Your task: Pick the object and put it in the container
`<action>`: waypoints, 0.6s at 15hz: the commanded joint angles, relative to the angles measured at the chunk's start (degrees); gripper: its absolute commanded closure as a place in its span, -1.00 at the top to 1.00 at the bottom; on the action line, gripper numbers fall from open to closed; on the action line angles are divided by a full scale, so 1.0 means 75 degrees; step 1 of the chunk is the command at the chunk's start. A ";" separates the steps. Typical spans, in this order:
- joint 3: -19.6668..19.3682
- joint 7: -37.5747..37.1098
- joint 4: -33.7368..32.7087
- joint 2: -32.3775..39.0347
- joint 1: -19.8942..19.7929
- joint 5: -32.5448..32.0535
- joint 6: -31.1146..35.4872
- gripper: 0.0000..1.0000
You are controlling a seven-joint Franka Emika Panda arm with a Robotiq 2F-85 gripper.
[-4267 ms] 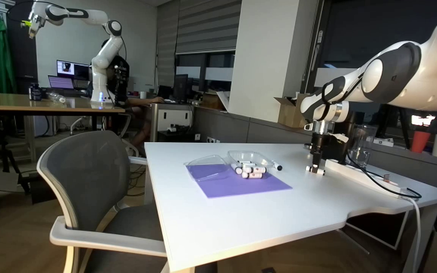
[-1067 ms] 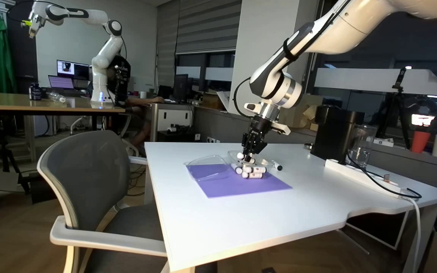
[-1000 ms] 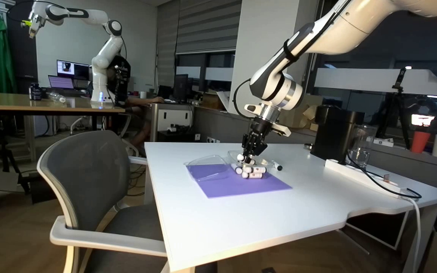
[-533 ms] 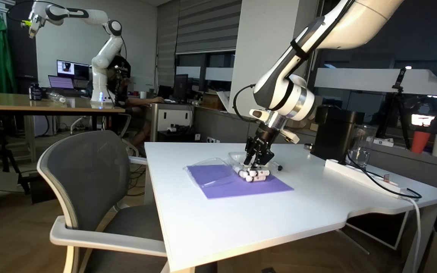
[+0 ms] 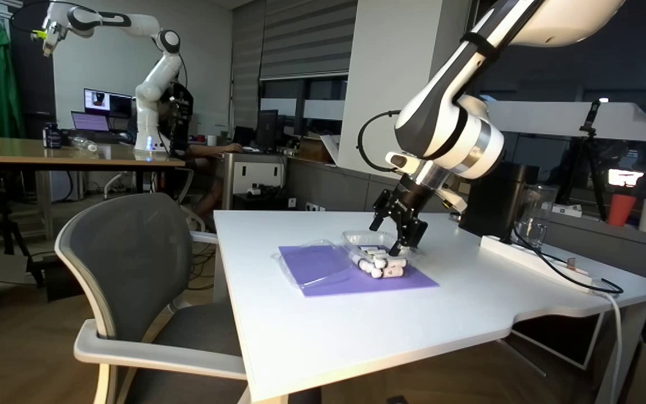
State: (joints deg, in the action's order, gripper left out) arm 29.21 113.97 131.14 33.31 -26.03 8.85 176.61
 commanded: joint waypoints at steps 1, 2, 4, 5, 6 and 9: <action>0.0548 -0.0336 0.0669 -0.0470 -0.0742 -0.0385 0.0513 1.00; 0.0579 -0.0414 0.0709 -0.0509 -0.0837 -0.0557 0.0680 1.00; 0.0612 -0.0589 0.0760 -0.0545 -0.1009 -0.0948 0.1035 1.00; 0.0534 -0.0735 0.0765 -0.0568 -0.1015 -0.1183 0.1209 1.00; 0.0315 -0.0911 0.0779 -0.0634 -0.0879 -0.1436 0.1406 1.00; -0.0012 -0.1317 0.0524 -0.0370 -0.0763 -0.2217 0.1399 1.00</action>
